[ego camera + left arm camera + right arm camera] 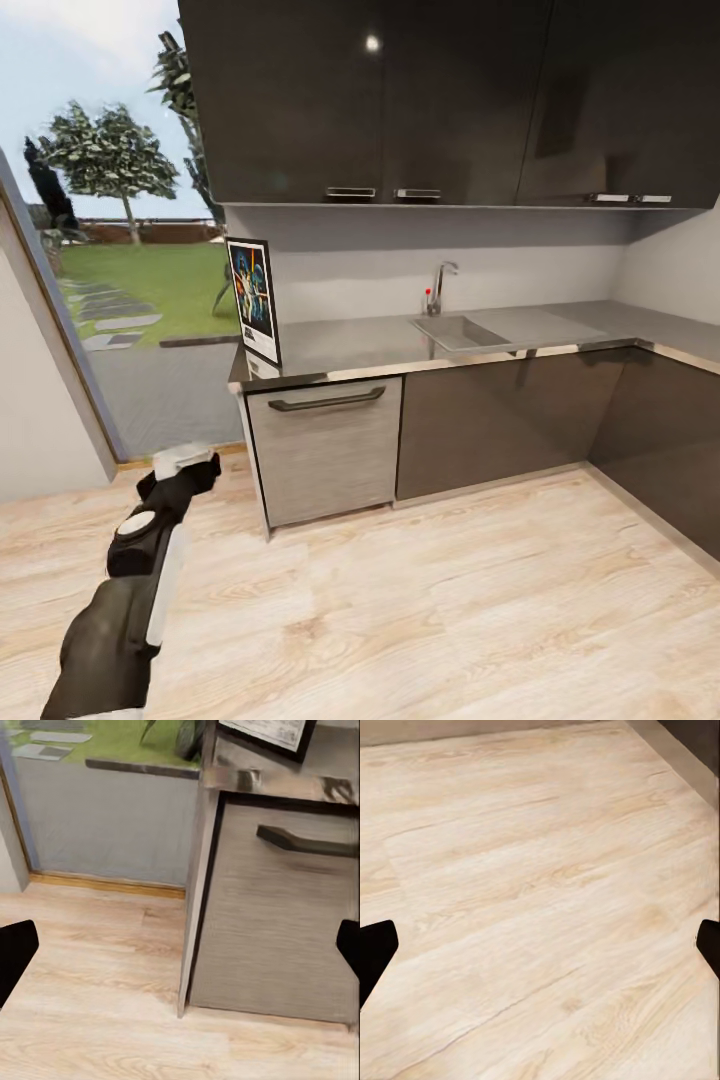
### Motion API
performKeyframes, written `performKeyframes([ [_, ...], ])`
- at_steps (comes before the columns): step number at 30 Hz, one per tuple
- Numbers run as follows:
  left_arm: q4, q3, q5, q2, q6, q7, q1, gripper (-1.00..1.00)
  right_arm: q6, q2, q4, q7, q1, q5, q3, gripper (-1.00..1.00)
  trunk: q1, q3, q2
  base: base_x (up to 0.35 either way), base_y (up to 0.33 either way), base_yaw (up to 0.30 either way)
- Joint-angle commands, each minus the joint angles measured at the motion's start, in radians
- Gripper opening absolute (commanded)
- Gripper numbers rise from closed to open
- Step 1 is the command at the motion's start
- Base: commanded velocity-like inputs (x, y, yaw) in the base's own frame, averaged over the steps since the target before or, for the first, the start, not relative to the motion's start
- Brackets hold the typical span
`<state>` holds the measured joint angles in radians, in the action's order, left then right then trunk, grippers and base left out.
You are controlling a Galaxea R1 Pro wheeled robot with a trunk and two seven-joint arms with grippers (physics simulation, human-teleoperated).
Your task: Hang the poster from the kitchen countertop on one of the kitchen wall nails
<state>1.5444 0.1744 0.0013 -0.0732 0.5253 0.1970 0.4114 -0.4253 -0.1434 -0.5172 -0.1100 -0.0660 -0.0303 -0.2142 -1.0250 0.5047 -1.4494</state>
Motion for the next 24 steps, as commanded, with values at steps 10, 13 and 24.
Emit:
performKeyframes([
  [10,-0.411,-0.149,-0.006,-0.100,0.099,0.130,0.653,1.00,-0.294,0.028,-0.315,-0.010,0.260,-0.005,-0.022,1.00,0.000,0.001,-0.001,0.004,-0.001,0.000],
  [13,-0.419,-0.165,-0.005,-0.101,0.095,0.136,0.659,1.00,-0.301,0.032,-0.316,-0.010,0.262,-0.006,-0.022,1.00,0.000,0.001,-0.001,0.128,-0.070,0.000],
  [24,-0.461,-0.173,-0.006,-0.099,0.081,0.141,0.662,1.00,-0.306,0.039,-0.316,-0.011,0.264,-0.007,-0.022,1.00,0.000,0.001,-0.001,0.251,-0.191,0.000],
])
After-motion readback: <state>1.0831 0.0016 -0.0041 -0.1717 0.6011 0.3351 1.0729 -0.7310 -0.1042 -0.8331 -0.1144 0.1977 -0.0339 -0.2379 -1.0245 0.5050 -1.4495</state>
